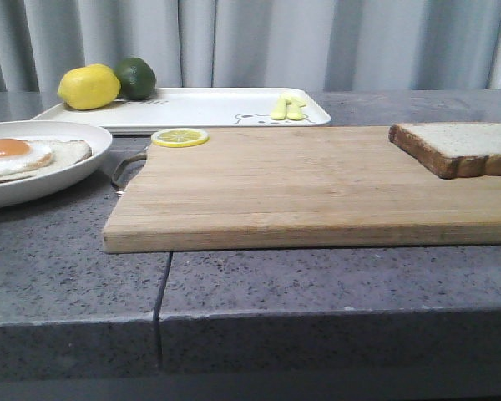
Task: Place bread and move sandwich to tray
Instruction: 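Close the right gripper on the bread and lift it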
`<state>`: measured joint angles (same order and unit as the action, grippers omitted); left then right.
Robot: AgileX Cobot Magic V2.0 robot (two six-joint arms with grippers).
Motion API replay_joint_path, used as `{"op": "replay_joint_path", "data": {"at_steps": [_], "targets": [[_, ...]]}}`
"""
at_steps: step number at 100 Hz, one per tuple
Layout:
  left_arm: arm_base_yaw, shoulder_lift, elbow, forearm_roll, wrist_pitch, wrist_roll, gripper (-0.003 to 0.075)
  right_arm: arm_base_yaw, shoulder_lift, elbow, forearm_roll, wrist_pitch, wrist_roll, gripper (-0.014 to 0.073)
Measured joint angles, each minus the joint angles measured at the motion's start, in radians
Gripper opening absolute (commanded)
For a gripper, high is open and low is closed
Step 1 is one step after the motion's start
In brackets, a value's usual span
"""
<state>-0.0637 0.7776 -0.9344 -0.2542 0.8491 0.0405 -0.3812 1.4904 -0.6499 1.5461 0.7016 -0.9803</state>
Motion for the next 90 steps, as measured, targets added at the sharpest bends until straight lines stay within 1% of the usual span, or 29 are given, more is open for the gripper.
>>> {"op": "replay_joint_path", "data": {"at_steps": [5,7,12,19,23,29,46,65,77,90], "targets": [[0.000,0.000,0.000,0.000,0.000,0.000,0.0366,0.000,0.000,0.000,-0.002,-0.002,-0.002,0.0200],[0.000,0.000,0.000,0.000,0.000,0.000,0.0366,0.000,0.000,0.000,-0.002,-0.004,-0.002,0.0176],[0.000,0.000,0.000,0.000,0.000,0.000,0.0366,0.000,0.000,0.000,-0.002,-0.004,-0.002,0.0076],[0.000,0.000,0.000,0.000,0.000,0.000,0.0366,0.000,0.002,0.000,-0.002,-0.002,-0.002,-0.0034],[0.000,0.000,0.000,0.000,0.000,0.000,0.0366,0.000,0.002,0.000,0.000,0.002,-0.002,-0.0075],[0.000,0.000,0.000,0.000,0.000,0.000,0.0366,0.000,0.002,0.000,0.002,0.006,-0.002,-0.0055],[0.000,0.000,0.000,0.000,0.000,0.000,0.0366,-0.002,-0.016,-0.011,-0.005,0.030,-0.002,-0.0057],[0.000,0.000,0.000,0.000,0.000,0.000,0.0366,0.005,-0.119,-0.062,0.016,0.094,0.037,-0.0057],[0.000,0.000,0.000,0.000,0.000,0.000,0.0366,0.054,-0.202,-0.100,0.061,0.087,0.079,-0.0057],[0.000,0.000,0.000,0.000,0.000,0.000,0.0366,0.169,-0.265,-0.125,0.122,0.034,0.111,-0.0057]]}}
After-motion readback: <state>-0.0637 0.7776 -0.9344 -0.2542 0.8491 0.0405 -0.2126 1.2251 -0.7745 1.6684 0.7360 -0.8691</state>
